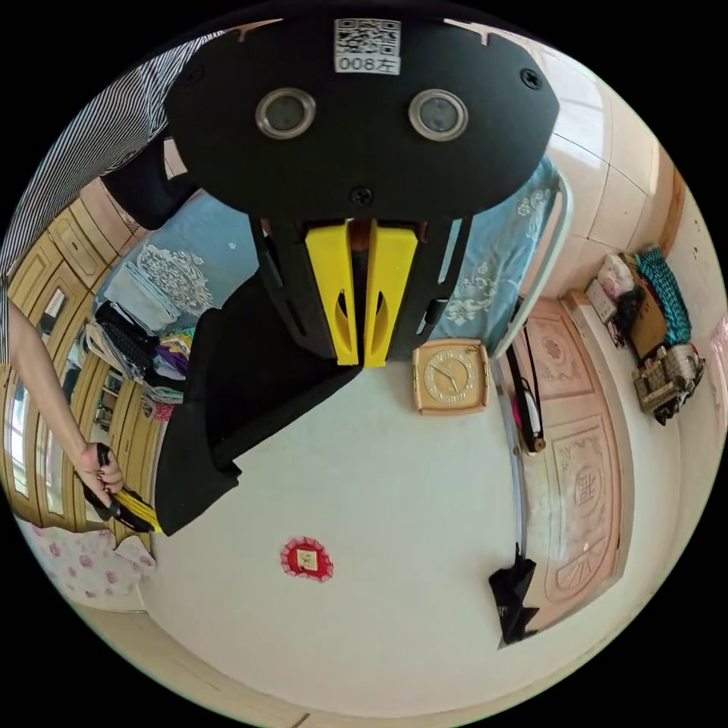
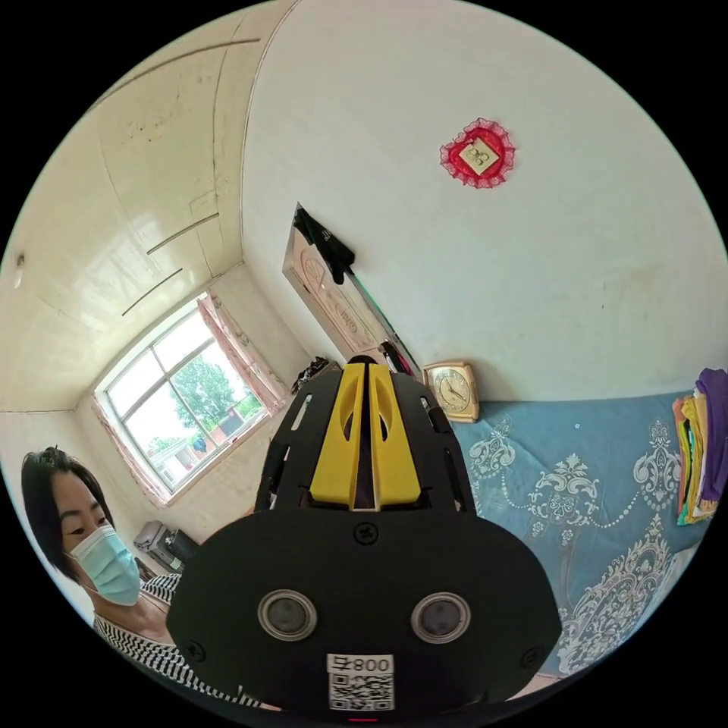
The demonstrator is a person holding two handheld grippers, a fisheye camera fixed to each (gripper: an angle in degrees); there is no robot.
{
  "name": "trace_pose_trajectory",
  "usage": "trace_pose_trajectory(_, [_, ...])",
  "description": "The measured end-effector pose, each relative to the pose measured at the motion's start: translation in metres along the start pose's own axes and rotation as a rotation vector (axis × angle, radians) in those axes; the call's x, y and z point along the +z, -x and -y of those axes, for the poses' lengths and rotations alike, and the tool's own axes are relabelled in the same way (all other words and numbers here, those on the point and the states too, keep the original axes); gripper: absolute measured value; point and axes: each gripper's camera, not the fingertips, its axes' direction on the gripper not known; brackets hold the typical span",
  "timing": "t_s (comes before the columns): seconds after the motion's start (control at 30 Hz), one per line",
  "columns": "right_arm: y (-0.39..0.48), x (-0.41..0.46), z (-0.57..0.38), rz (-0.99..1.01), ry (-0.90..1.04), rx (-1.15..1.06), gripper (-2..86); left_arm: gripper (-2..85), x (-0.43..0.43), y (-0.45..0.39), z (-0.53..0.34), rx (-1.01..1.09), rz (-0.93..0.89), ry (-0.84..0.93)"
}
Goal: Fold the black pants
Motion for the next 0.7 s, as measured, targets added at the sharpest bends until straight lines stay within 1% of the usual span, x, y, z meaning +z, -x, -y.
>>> trace_pose_trajectory(0.07, [-0.021, -0.001, 0.005, -0.058, 0.008, -0.011, 0.2, 1.2, -0.012, 0.0, 0.015, 0.044, 0.002, -0.038])
trace_pose_trajectory(0.13, [-0.049, 0.0, 0.001, -0.122, 0.048, 0.013, 0.2, 1.2, -0.015, -0.007, 0.019, 0.095, -0.017, -0.034])
trace_pose_trajectory(0.17, [-0.075, 0.002, -0.007, -0.164, 0.087, 0.046, 0.3, 1.2, -0.009, -0.015, 0.013, 0.126, -0.034, 0.002])
trace_pose_trajectory(0.2, [-0.09, 0.004, -0.014, -0.186, 0.111, 0.066, 0.3, 1.2, 0.005, -0.024, 0.001, 0.144, -0.051, 0.076])
trace_pose_trajectory(0.23, [-0.123, 0.011, -0.032, -0.25, 0.187, 0.109, 0.3, 1.2, 0.015, -0.029, -0.008, 0.151, -0.061, 0.125])
trace_pose_trajectory(0.27, [-0.162, 0.021, -0.057, -0.332, 0.295, 0.17, 0.3, 1.2, 0.041, -0.038, -0.032, 0.15, -0.089, 0.247])
trace_pose_trajectory(0.3, [-0.183, 0.026, -0.072, -0.364, 0.352, 0.205, 0.2, 1.2, 0.071, -0.044, -0.063, 0.107, -0.133, 0.387])
trace_pose_trajectory(0.33, [-0.225, 0.037, -0.107, -0.445, 0.491, 0.274, 0.2, 1.2, 0.088, -0.047, -0.081, 0.09, -0.155, 0.466])
trace_pose_trajectory(0.37, [-0.269, 0.042, -0.147, -0.562, 0.626, 0.386, 0.1, 1.2, 0.118, -0.052, -0.116, 0.065, -0.166, 0.628])
trace_pose_trajectory(0.4, [-0.288, 0.042, -0.167, -0.603, 0.679, 0.437, 0.1, 1.2, 0.141, -0.053, -0.146, 0.015, -0.162, 0.763])
trace_pose_trajectory(0.43, [-0.317, 0.039, -0.204, -0.649, 0.739, 0.56, 0.1, 1.2, 0.148, -0.053, -0.158, -0.01, -0.158, 0.814])
trace_pose_trajectory(0.47, [-0.328, 0.038, -0.23, -0.601, 0.734, 0.63, 0.3, 1.2, 0.157, -0.05, -0.175, -0.068, -0.194, 0.878])
trace_pose_trajectory(0.5, [-0.328, 0.04, -0.24, -0.563, 0.726, 0.639, 0.5, 1.2, 0.158, -0.046, -0.183, -0.132, -0.209, 0.882])
trace_pose_trajectory(0.53, [-0.323, 0.051, -0.253, -0.517, 0.733, 0.629, 1.0, 1.2, 0.157, -0.044, -0.184, -0.15, -0.207, 0.873])
trace_pose_trajectory(0.6, [-0.303, 0.08, -0.26, -0.5, 0.772, 0.538, 2.3, 1.3, 0.158, -0.036, -0.184, -0.179, -0.203, 0.863])
trace_pose_trajectory(0.67, [-0.272, 0.132, -0.259, -0.511, 0.849, 0.354, 5.4, 1.4, 0.162, -0.029, -0.181, -0.183, -0.208, 0.863])
trace_pose_trajectory(0.7, [-0.265, 0.147, -0.258, -0.521, 0.87, 0.3, 6.3, 1.5, 0.165, -0.026, -0.178, -0.179, -0.205, 0.866])
